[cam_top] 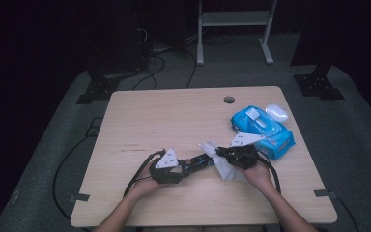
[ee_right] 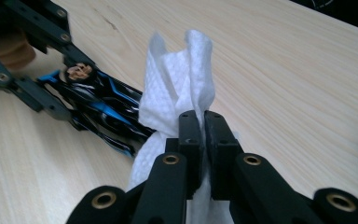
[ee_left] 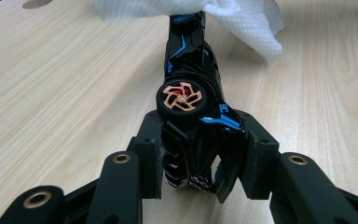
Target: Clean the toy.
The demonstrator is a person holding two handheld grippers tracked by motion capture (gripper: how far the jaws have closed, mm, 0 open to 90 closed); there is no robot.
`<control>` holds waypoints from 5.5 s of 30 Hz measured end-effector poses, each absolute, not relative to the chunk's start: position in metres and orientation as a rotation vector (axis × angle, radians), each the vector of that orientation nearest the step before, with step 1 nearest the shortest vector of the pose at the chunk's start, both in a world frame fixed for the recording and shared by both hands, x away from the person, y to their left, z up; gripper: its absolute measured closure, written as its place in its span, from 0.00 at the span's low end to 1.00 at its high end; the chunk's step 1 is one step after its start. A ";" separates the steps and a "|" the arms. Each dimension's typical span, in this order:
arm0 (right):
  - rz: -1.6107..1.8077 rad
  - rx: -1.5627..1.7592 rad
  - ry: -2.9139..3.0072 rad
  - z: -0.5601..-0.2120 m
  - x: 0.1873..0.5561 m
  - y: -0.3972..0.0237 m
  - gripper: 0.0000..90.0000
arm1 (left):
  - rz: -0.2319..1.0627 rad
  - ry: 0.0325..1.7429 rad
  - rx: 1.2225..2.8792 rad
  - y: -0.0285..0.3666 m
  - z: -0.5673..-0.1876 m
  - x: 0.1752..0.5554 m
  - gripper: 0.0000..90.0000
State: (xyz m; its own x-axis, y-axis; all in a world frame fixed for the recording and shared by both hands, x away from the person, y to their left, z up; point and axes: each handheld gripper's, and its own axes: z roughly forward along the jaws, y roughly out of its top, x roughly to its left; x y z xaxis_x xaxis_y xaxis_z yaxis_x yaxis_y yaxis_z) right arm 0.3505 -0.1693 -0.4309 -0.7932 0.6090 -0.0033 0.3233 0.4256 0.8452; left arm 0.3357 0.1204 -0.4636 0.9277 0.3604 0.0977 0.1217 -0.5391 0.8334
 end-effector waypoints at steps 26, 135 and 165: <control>1.460 0.539 2.578 -0.430 0.334 -0.085 0.95 | 0.338 0.339 2.140 0.118 -0.463 0.335 0.64; 1.273 0.705 2.448 -0.443 0.328 -0.158 0.95 | 0.392 0.327 2.129 0.128 -0.462 0.335 0.47; 1.258 0.690 2.529 -0.459 0.349 -0.144 0.95 | 0.335 0.369 2.234 0.122 -0.473 0.352 0.20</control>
